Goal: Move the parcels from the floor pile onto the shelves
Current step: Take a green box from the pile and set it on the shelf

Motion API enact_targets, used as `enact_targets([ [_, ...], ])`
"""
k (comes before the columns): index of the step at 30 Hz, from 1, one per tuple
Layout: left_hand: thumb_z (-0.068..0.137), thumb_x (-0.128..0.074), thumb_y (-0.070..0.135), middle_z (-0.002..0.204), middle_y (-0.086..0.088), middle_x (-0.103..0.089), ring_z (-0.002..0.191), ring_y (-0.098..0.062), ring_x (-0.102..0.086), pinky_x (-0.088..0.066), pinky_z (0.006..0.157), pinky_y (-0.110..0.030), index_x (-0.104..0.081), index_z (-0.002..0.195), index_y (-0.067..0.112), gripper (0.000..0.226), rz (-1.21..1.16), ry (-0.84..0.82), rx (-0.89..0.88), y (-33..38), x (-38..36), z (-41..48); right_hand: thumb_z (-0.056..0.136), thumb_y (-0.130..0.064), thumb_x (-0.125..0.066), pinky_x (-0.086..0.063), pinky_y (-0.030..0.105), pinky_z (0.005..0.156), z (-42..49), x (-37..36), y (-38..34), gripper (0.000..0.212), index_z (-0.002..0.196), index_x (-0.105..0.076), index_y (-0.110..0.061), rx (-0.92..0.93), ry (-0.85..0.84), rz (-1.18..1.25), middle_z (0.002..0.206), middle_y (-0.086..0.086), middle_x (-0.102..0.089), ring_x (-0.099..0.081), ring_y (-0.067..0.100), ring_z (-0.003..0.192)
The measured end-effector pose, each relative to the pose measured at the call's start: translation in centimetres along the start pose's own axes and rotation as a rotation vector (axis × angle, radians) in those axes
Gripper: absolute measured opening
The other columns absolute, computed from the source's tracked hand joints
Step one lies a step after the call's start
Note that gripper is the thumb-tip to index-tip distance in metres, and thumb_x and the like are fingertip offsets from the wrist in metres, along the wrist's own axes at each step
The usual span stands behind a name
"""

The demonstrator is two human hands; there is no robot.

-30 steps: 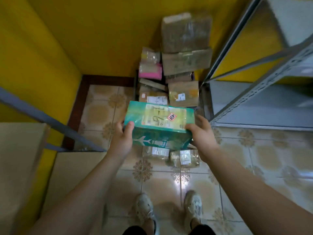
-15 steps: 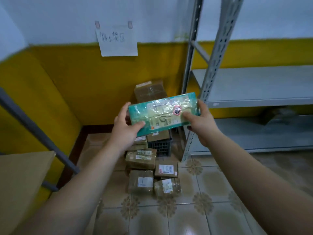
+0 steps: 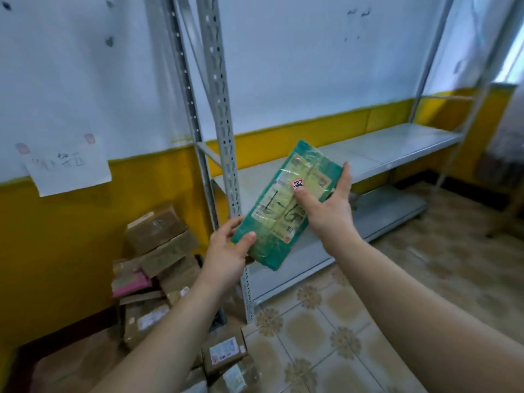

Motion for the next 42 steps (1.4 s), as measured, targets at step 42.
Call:
enact_targets([
  [42, 0.101, -0.049, 0.022, 0.121, 0.015, -0.051, 0.086, -0.007, -0.065, -0.052, 0.056, -0.019, -0.034, 0.138, 0.046, 0.047, 0.050, -0.565, 0.263, -7.0, -58.2, 22.6, 0.097, -0.026, -0.060, -0.057, 0.026, 0.065, 37.9, 41.3, 19.9, 0.074, 0.153, -0.013, -0.039, -0.295, 0.158, -0.230, 0.115, -0.012, -0.056, -0.066, 0.007, 0.094],
])
Point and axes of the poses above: each hand's wrist, its own z-axis towards the middle knuckle, its own x-axis out of the back of the hand, y = z × x, the point moved 6 cm from there along z, towards the middle knuckle
